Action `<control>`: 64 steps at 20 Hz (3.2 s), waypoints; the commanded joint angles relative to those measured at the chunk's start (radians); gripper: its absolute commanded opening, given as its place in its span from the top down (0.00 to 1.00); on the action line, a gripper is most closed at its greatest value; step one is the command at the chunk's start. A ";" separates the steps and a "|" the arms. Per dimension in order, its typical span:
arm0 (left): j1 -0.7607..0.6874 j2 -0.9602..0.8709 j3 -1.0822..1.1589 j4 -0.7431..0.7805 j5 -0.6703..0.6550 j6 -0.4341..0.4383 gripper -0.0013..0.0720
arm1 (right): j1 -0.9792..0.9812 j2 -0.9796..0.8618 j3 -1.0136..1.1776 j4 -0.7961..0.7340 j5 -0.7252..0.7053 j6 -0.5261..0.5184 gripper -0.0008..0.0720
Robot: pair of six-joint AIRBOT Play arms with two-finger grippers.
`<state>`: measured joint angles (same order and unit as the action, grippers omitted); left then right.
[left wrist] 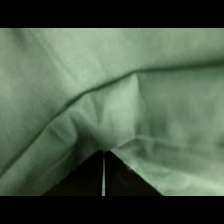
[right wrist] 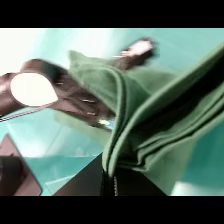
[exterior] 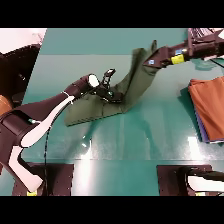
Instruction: Fold the shirts.
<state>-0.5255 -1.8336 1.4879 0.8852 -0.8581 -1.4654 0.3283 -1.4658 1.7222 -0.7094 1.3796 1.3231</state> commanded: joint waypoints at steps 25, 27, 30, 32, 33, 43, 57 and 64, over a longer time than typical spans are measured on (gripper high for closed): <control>0.743 0.588 0.017 0.310 -0.333 0.008 0.95 | 0.286 -0.224 -0.145 -0.157 -0.208 0.031 0.21; 0.743 0.588 0.017 0.305 -0.340 0.008 0.95 | 0.176 -0.180 -0.280 -0.147 -0.241 0.061 0.20; 0.743 0.588 0.017 0.296 -0.339 0.008 0.95 | 0.072 -0.200 -0.387 -0.108 -0.257 0.082 0.12; 0.743 0.587 0.017 0.280 -0.337 0.008 0.95 | 0.057 -0.260 -0.397 -0.028 -0.261 0.080 0.12; 0.743 0.587 0.017 0.274 -0.337 0.008 0.95 | 0.066 -0.292 -0.389 0.020 -0.269 0.055 0.12; 0.743 0.587 0.017 0.257 -0.356 0.008 0.95 | 0.290 -0.597 -0.017 0.189 -0.250 0.018 0.85; 0.653 0.587 0.017 0.166 -0.391 0.034 0.95 | -0.278 -0.122 0.027 -0.367 -0.169 0.250 0.97; 0.414 0.587 0.017 0.170 -0.231 0.034 0.95 | -0.679 0.004 0.027 -0.430 -0.170 0.362 0.97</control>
<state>-0.0273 -1.2465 1.5051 1.0550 -1.1633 -1.4319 -0.2104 -1.5105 1.7485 -1.0935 1.2186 1.6268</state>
